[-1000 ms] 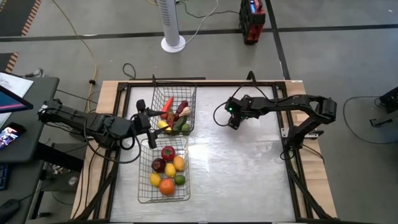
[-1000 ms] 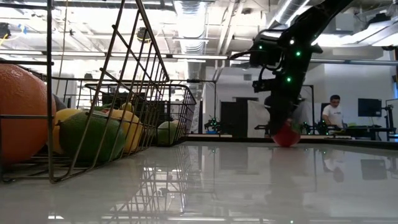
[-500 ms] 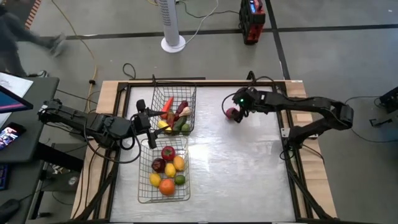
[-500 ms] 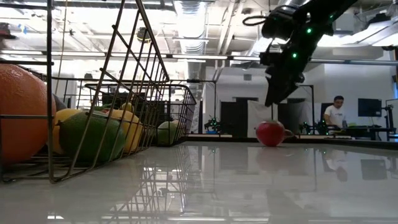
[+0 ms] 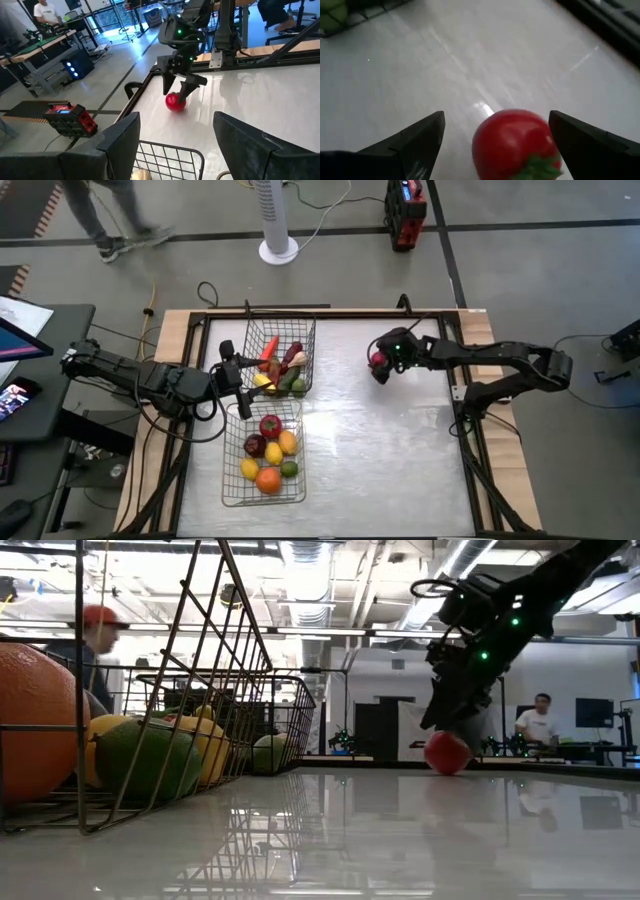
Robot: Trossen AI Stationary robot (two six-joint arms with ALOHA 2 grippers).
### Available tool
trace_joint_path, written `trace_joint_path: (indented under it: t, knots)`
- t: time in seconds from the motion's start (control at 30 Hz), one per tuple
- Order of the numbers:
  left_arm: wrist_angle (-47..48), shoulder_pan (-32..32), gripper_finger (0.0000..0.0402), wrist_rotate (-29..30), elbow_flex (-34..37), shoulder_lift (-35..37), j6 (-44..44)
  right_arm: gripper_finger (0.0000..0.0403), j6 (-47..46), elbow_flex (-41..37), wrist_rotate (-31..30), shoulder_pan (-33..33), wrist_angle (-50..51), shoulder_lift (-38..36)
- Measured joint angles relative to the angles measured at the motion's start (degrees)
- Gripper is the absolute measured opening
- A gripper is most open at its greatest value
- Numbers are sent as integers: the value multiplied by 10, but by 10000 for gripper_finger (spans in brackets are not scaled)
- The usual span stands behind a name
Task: Sort produce into baskets
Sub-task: Put the red tomato into the gold wire basket
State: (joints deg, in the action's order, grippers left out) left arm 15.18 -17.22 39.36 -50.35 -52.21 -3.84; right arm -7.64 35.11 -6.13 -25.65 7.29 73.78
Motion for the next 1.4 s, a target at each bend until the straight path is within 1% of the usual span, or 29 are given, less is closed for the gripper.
trace_joint_path:
  t: [0.13,0.37,0.47,0.77,0.9,1.13,1.33,1.4]
  knots:
    - [0,0,242,0,0,0,0,384,-5,-11,6,-9,0,5]
    - [3,0,242,0,0,0,0,384,21,-49,-58,-2,-7,9]
    - [5,0,242,1,0,0,0,384,21,-57,-57,0,-3,9]
    - [5,0,242,1,0,0,0,384,22,-58,-58,13,68,9]
    - [5,0,242,1,0,0,0,378,21,-58,-58,13,66,9]
    - [5,0,242,1,0,0,1,350,21,-58,-58,12,64,9]
    - [5,0,242,1,0,0,1,354,16,-58,-57,19,53,9]
    - [4,0,242,1,0,0,1,353,7,-54,-41,28,49,9]
